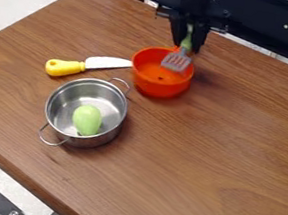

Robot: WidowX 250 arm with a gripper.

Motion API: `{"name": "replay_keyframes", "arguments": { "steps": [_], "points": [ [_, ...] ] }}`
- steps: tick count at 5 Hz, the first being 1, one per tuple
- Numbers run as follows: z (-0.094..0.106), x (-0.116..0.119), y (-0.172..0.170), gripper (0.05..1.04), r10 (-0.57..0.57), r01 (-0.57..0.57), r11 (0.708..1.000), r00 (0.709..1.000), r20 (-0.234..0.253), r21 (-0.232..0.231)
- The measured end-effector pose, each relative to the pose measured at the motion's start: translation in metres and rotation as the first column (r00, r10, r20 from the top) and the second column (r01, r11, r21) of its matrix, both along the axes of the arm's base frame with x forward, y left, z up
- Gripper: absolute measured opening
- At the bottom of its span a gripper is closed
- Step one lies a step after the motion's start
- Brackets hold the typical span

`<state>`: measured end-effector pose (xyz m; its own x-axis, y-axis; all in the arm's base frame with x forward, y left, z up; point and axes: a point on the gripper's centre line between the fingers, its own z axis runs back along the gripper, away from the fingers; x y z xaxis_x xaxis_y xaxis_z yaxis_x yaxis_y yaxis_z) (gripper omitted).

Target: Move the plastic specular to middle of the table

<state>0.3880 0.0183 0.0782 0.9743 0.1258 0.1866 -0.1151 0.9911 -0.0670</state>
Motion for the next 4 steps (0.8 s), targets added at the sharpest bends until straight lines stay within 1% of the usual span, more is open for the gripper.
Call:
{"name": "replay_keyframes", "arguments": {
  "steps": [1, 2, 3, 4],
  "points": [
    [0.011, -0.002, -0.008, 0.309, -0.046, 0.046, 0.999, 0.999, 0.013, 0.012],
    [0.013, -0.009, -0.021, 0.309, -0.192, 0.192, 0.981, 0.981, -0.023, 0.012],
    [0.022, -0.009, -0.032, 0.308, -0.421, 0.421, 0.907, 0.907, -0.012, -0.019],
    [0.022, -0.012, -0.042, 0.309, -0.639, 0.639, 0.769, 0.769, 0.010, -0.010]
  ]
}}
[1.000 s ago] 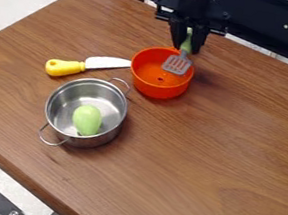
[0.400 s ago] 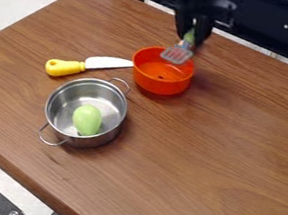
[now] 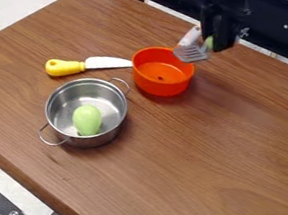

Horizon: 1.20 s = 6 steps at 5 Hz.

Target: Move the plastic specular to middle of the table

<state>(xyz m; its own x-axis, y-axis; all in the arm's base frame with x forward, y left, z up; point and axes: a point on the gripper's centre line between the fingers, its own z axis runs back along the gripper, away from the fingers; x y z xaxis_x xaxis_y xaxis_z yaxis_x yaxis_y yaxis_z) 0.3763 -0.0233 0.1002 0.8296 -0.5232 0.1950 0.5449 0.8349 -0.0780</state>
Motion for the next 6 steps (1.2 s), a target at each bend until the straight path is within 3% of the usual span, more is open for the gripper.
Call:
{"name": "replay_keyframes", "arguments": {
  "steps": [1, 2, 3, 4, 5, 6],
  "points": [
    [0.002, -0.008, -0.010, 0.308, -0.249, 0.248, 0.968, 0.967, 0.053, 0.027],
    [0.006, -0.016, -0.018, 0.308, -0.479, 0.472, 0.877, 0.874, 0.087, 0.087],
    [0.004, -0.026, -0.026, 0.309, -0.683, 0.679, 0.730, 0.726, 0.081, 0.081],
    [0.008, -0.034, -0.035, 0.308, -0.843, 0.837, 0.535, 0.538, 0.005, 0.115],
    [-0.011, -0.051, -0.045, 0.308, -0.952, 0.946, 0.303, 0.307, -0.013, 0.112],
    [-0.008, -0.070, -0.054, 0.309, -0.999, 0.982, 0.033, 0.037, -0.020, 0.184]
  ]
}}
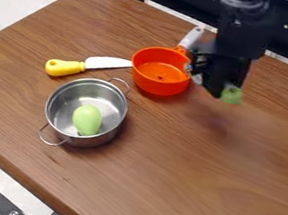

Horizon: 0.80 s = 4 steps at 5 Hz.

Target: Move the plastic specular to middle of the table

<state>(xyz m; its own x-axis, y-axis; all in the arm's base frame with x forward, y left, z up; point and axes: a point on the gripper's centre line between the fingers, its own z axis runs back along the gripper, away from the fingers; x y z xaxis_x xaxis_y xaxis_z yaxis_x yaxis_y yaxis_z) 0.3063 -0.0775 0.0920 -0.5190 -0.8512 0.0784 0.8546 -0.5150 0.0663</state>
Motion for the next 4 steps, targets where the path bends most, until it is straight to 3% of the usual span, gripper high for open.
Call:
{"name": "replay_keyframes", "arguments": {
  "steps": [1, 2, 3, 4],
  "points": [
    [-0.009, -0.012, 0.001, 0.309, -0.229, 0.229, 0.973, 0.973, -0.019, 0.004],
    [-0.016, -0.021, -0.005, 0.309, -0.474, 0.473, 0.881, 0.881, -0.007, -0.027],
    [-0.022, -0.023, -0.006, 0.308, -0.663, 0.663, 0.748, 0.748, 0.027, -0.010],
    [-0.029, -0.030, -0.005, 0.309, -0.737, 0.737, 0.675, 0.675, 0.033, -0.010]
  ]
}}
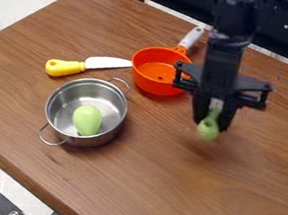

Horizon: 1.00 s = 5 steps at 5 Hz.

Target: Move the plastic specular to middle of the table

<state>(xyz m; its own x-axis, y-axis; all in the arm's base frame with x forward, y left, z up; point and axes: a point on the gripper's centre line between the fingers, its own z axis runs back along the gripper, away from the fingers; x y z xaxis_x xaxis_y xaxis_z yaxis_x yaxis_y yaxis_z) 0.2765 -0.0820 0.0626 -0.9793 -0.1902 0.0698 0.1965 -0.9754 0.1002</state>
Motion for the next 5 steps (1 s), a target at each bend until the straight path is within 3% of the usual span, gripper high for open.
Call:
{"name": "replay_keyframes", "arguments": {
  "steps": [2, 3, 4, 5],
  "points": [
    [-0.022, -0.028, -0.004, 0.309, -0.128, 0.127, 0.992, 0.992, 0.020, 0.021],
    [-0.026, -0.032, -0.006, 0.309, -0.135, 0.135, 0.991, 0.991, 0.020, 0.015],
    [-0.028, -0.032, -0.009, 0.309, -0.173, 0.172, 0.984, 0.984, 0.042, 0.040],
    [-0.028, -0.033, -0.008, 0.365, -0.168, 0.166, 0.985, 0.985, 0.032, 0.045]
  ]
}}
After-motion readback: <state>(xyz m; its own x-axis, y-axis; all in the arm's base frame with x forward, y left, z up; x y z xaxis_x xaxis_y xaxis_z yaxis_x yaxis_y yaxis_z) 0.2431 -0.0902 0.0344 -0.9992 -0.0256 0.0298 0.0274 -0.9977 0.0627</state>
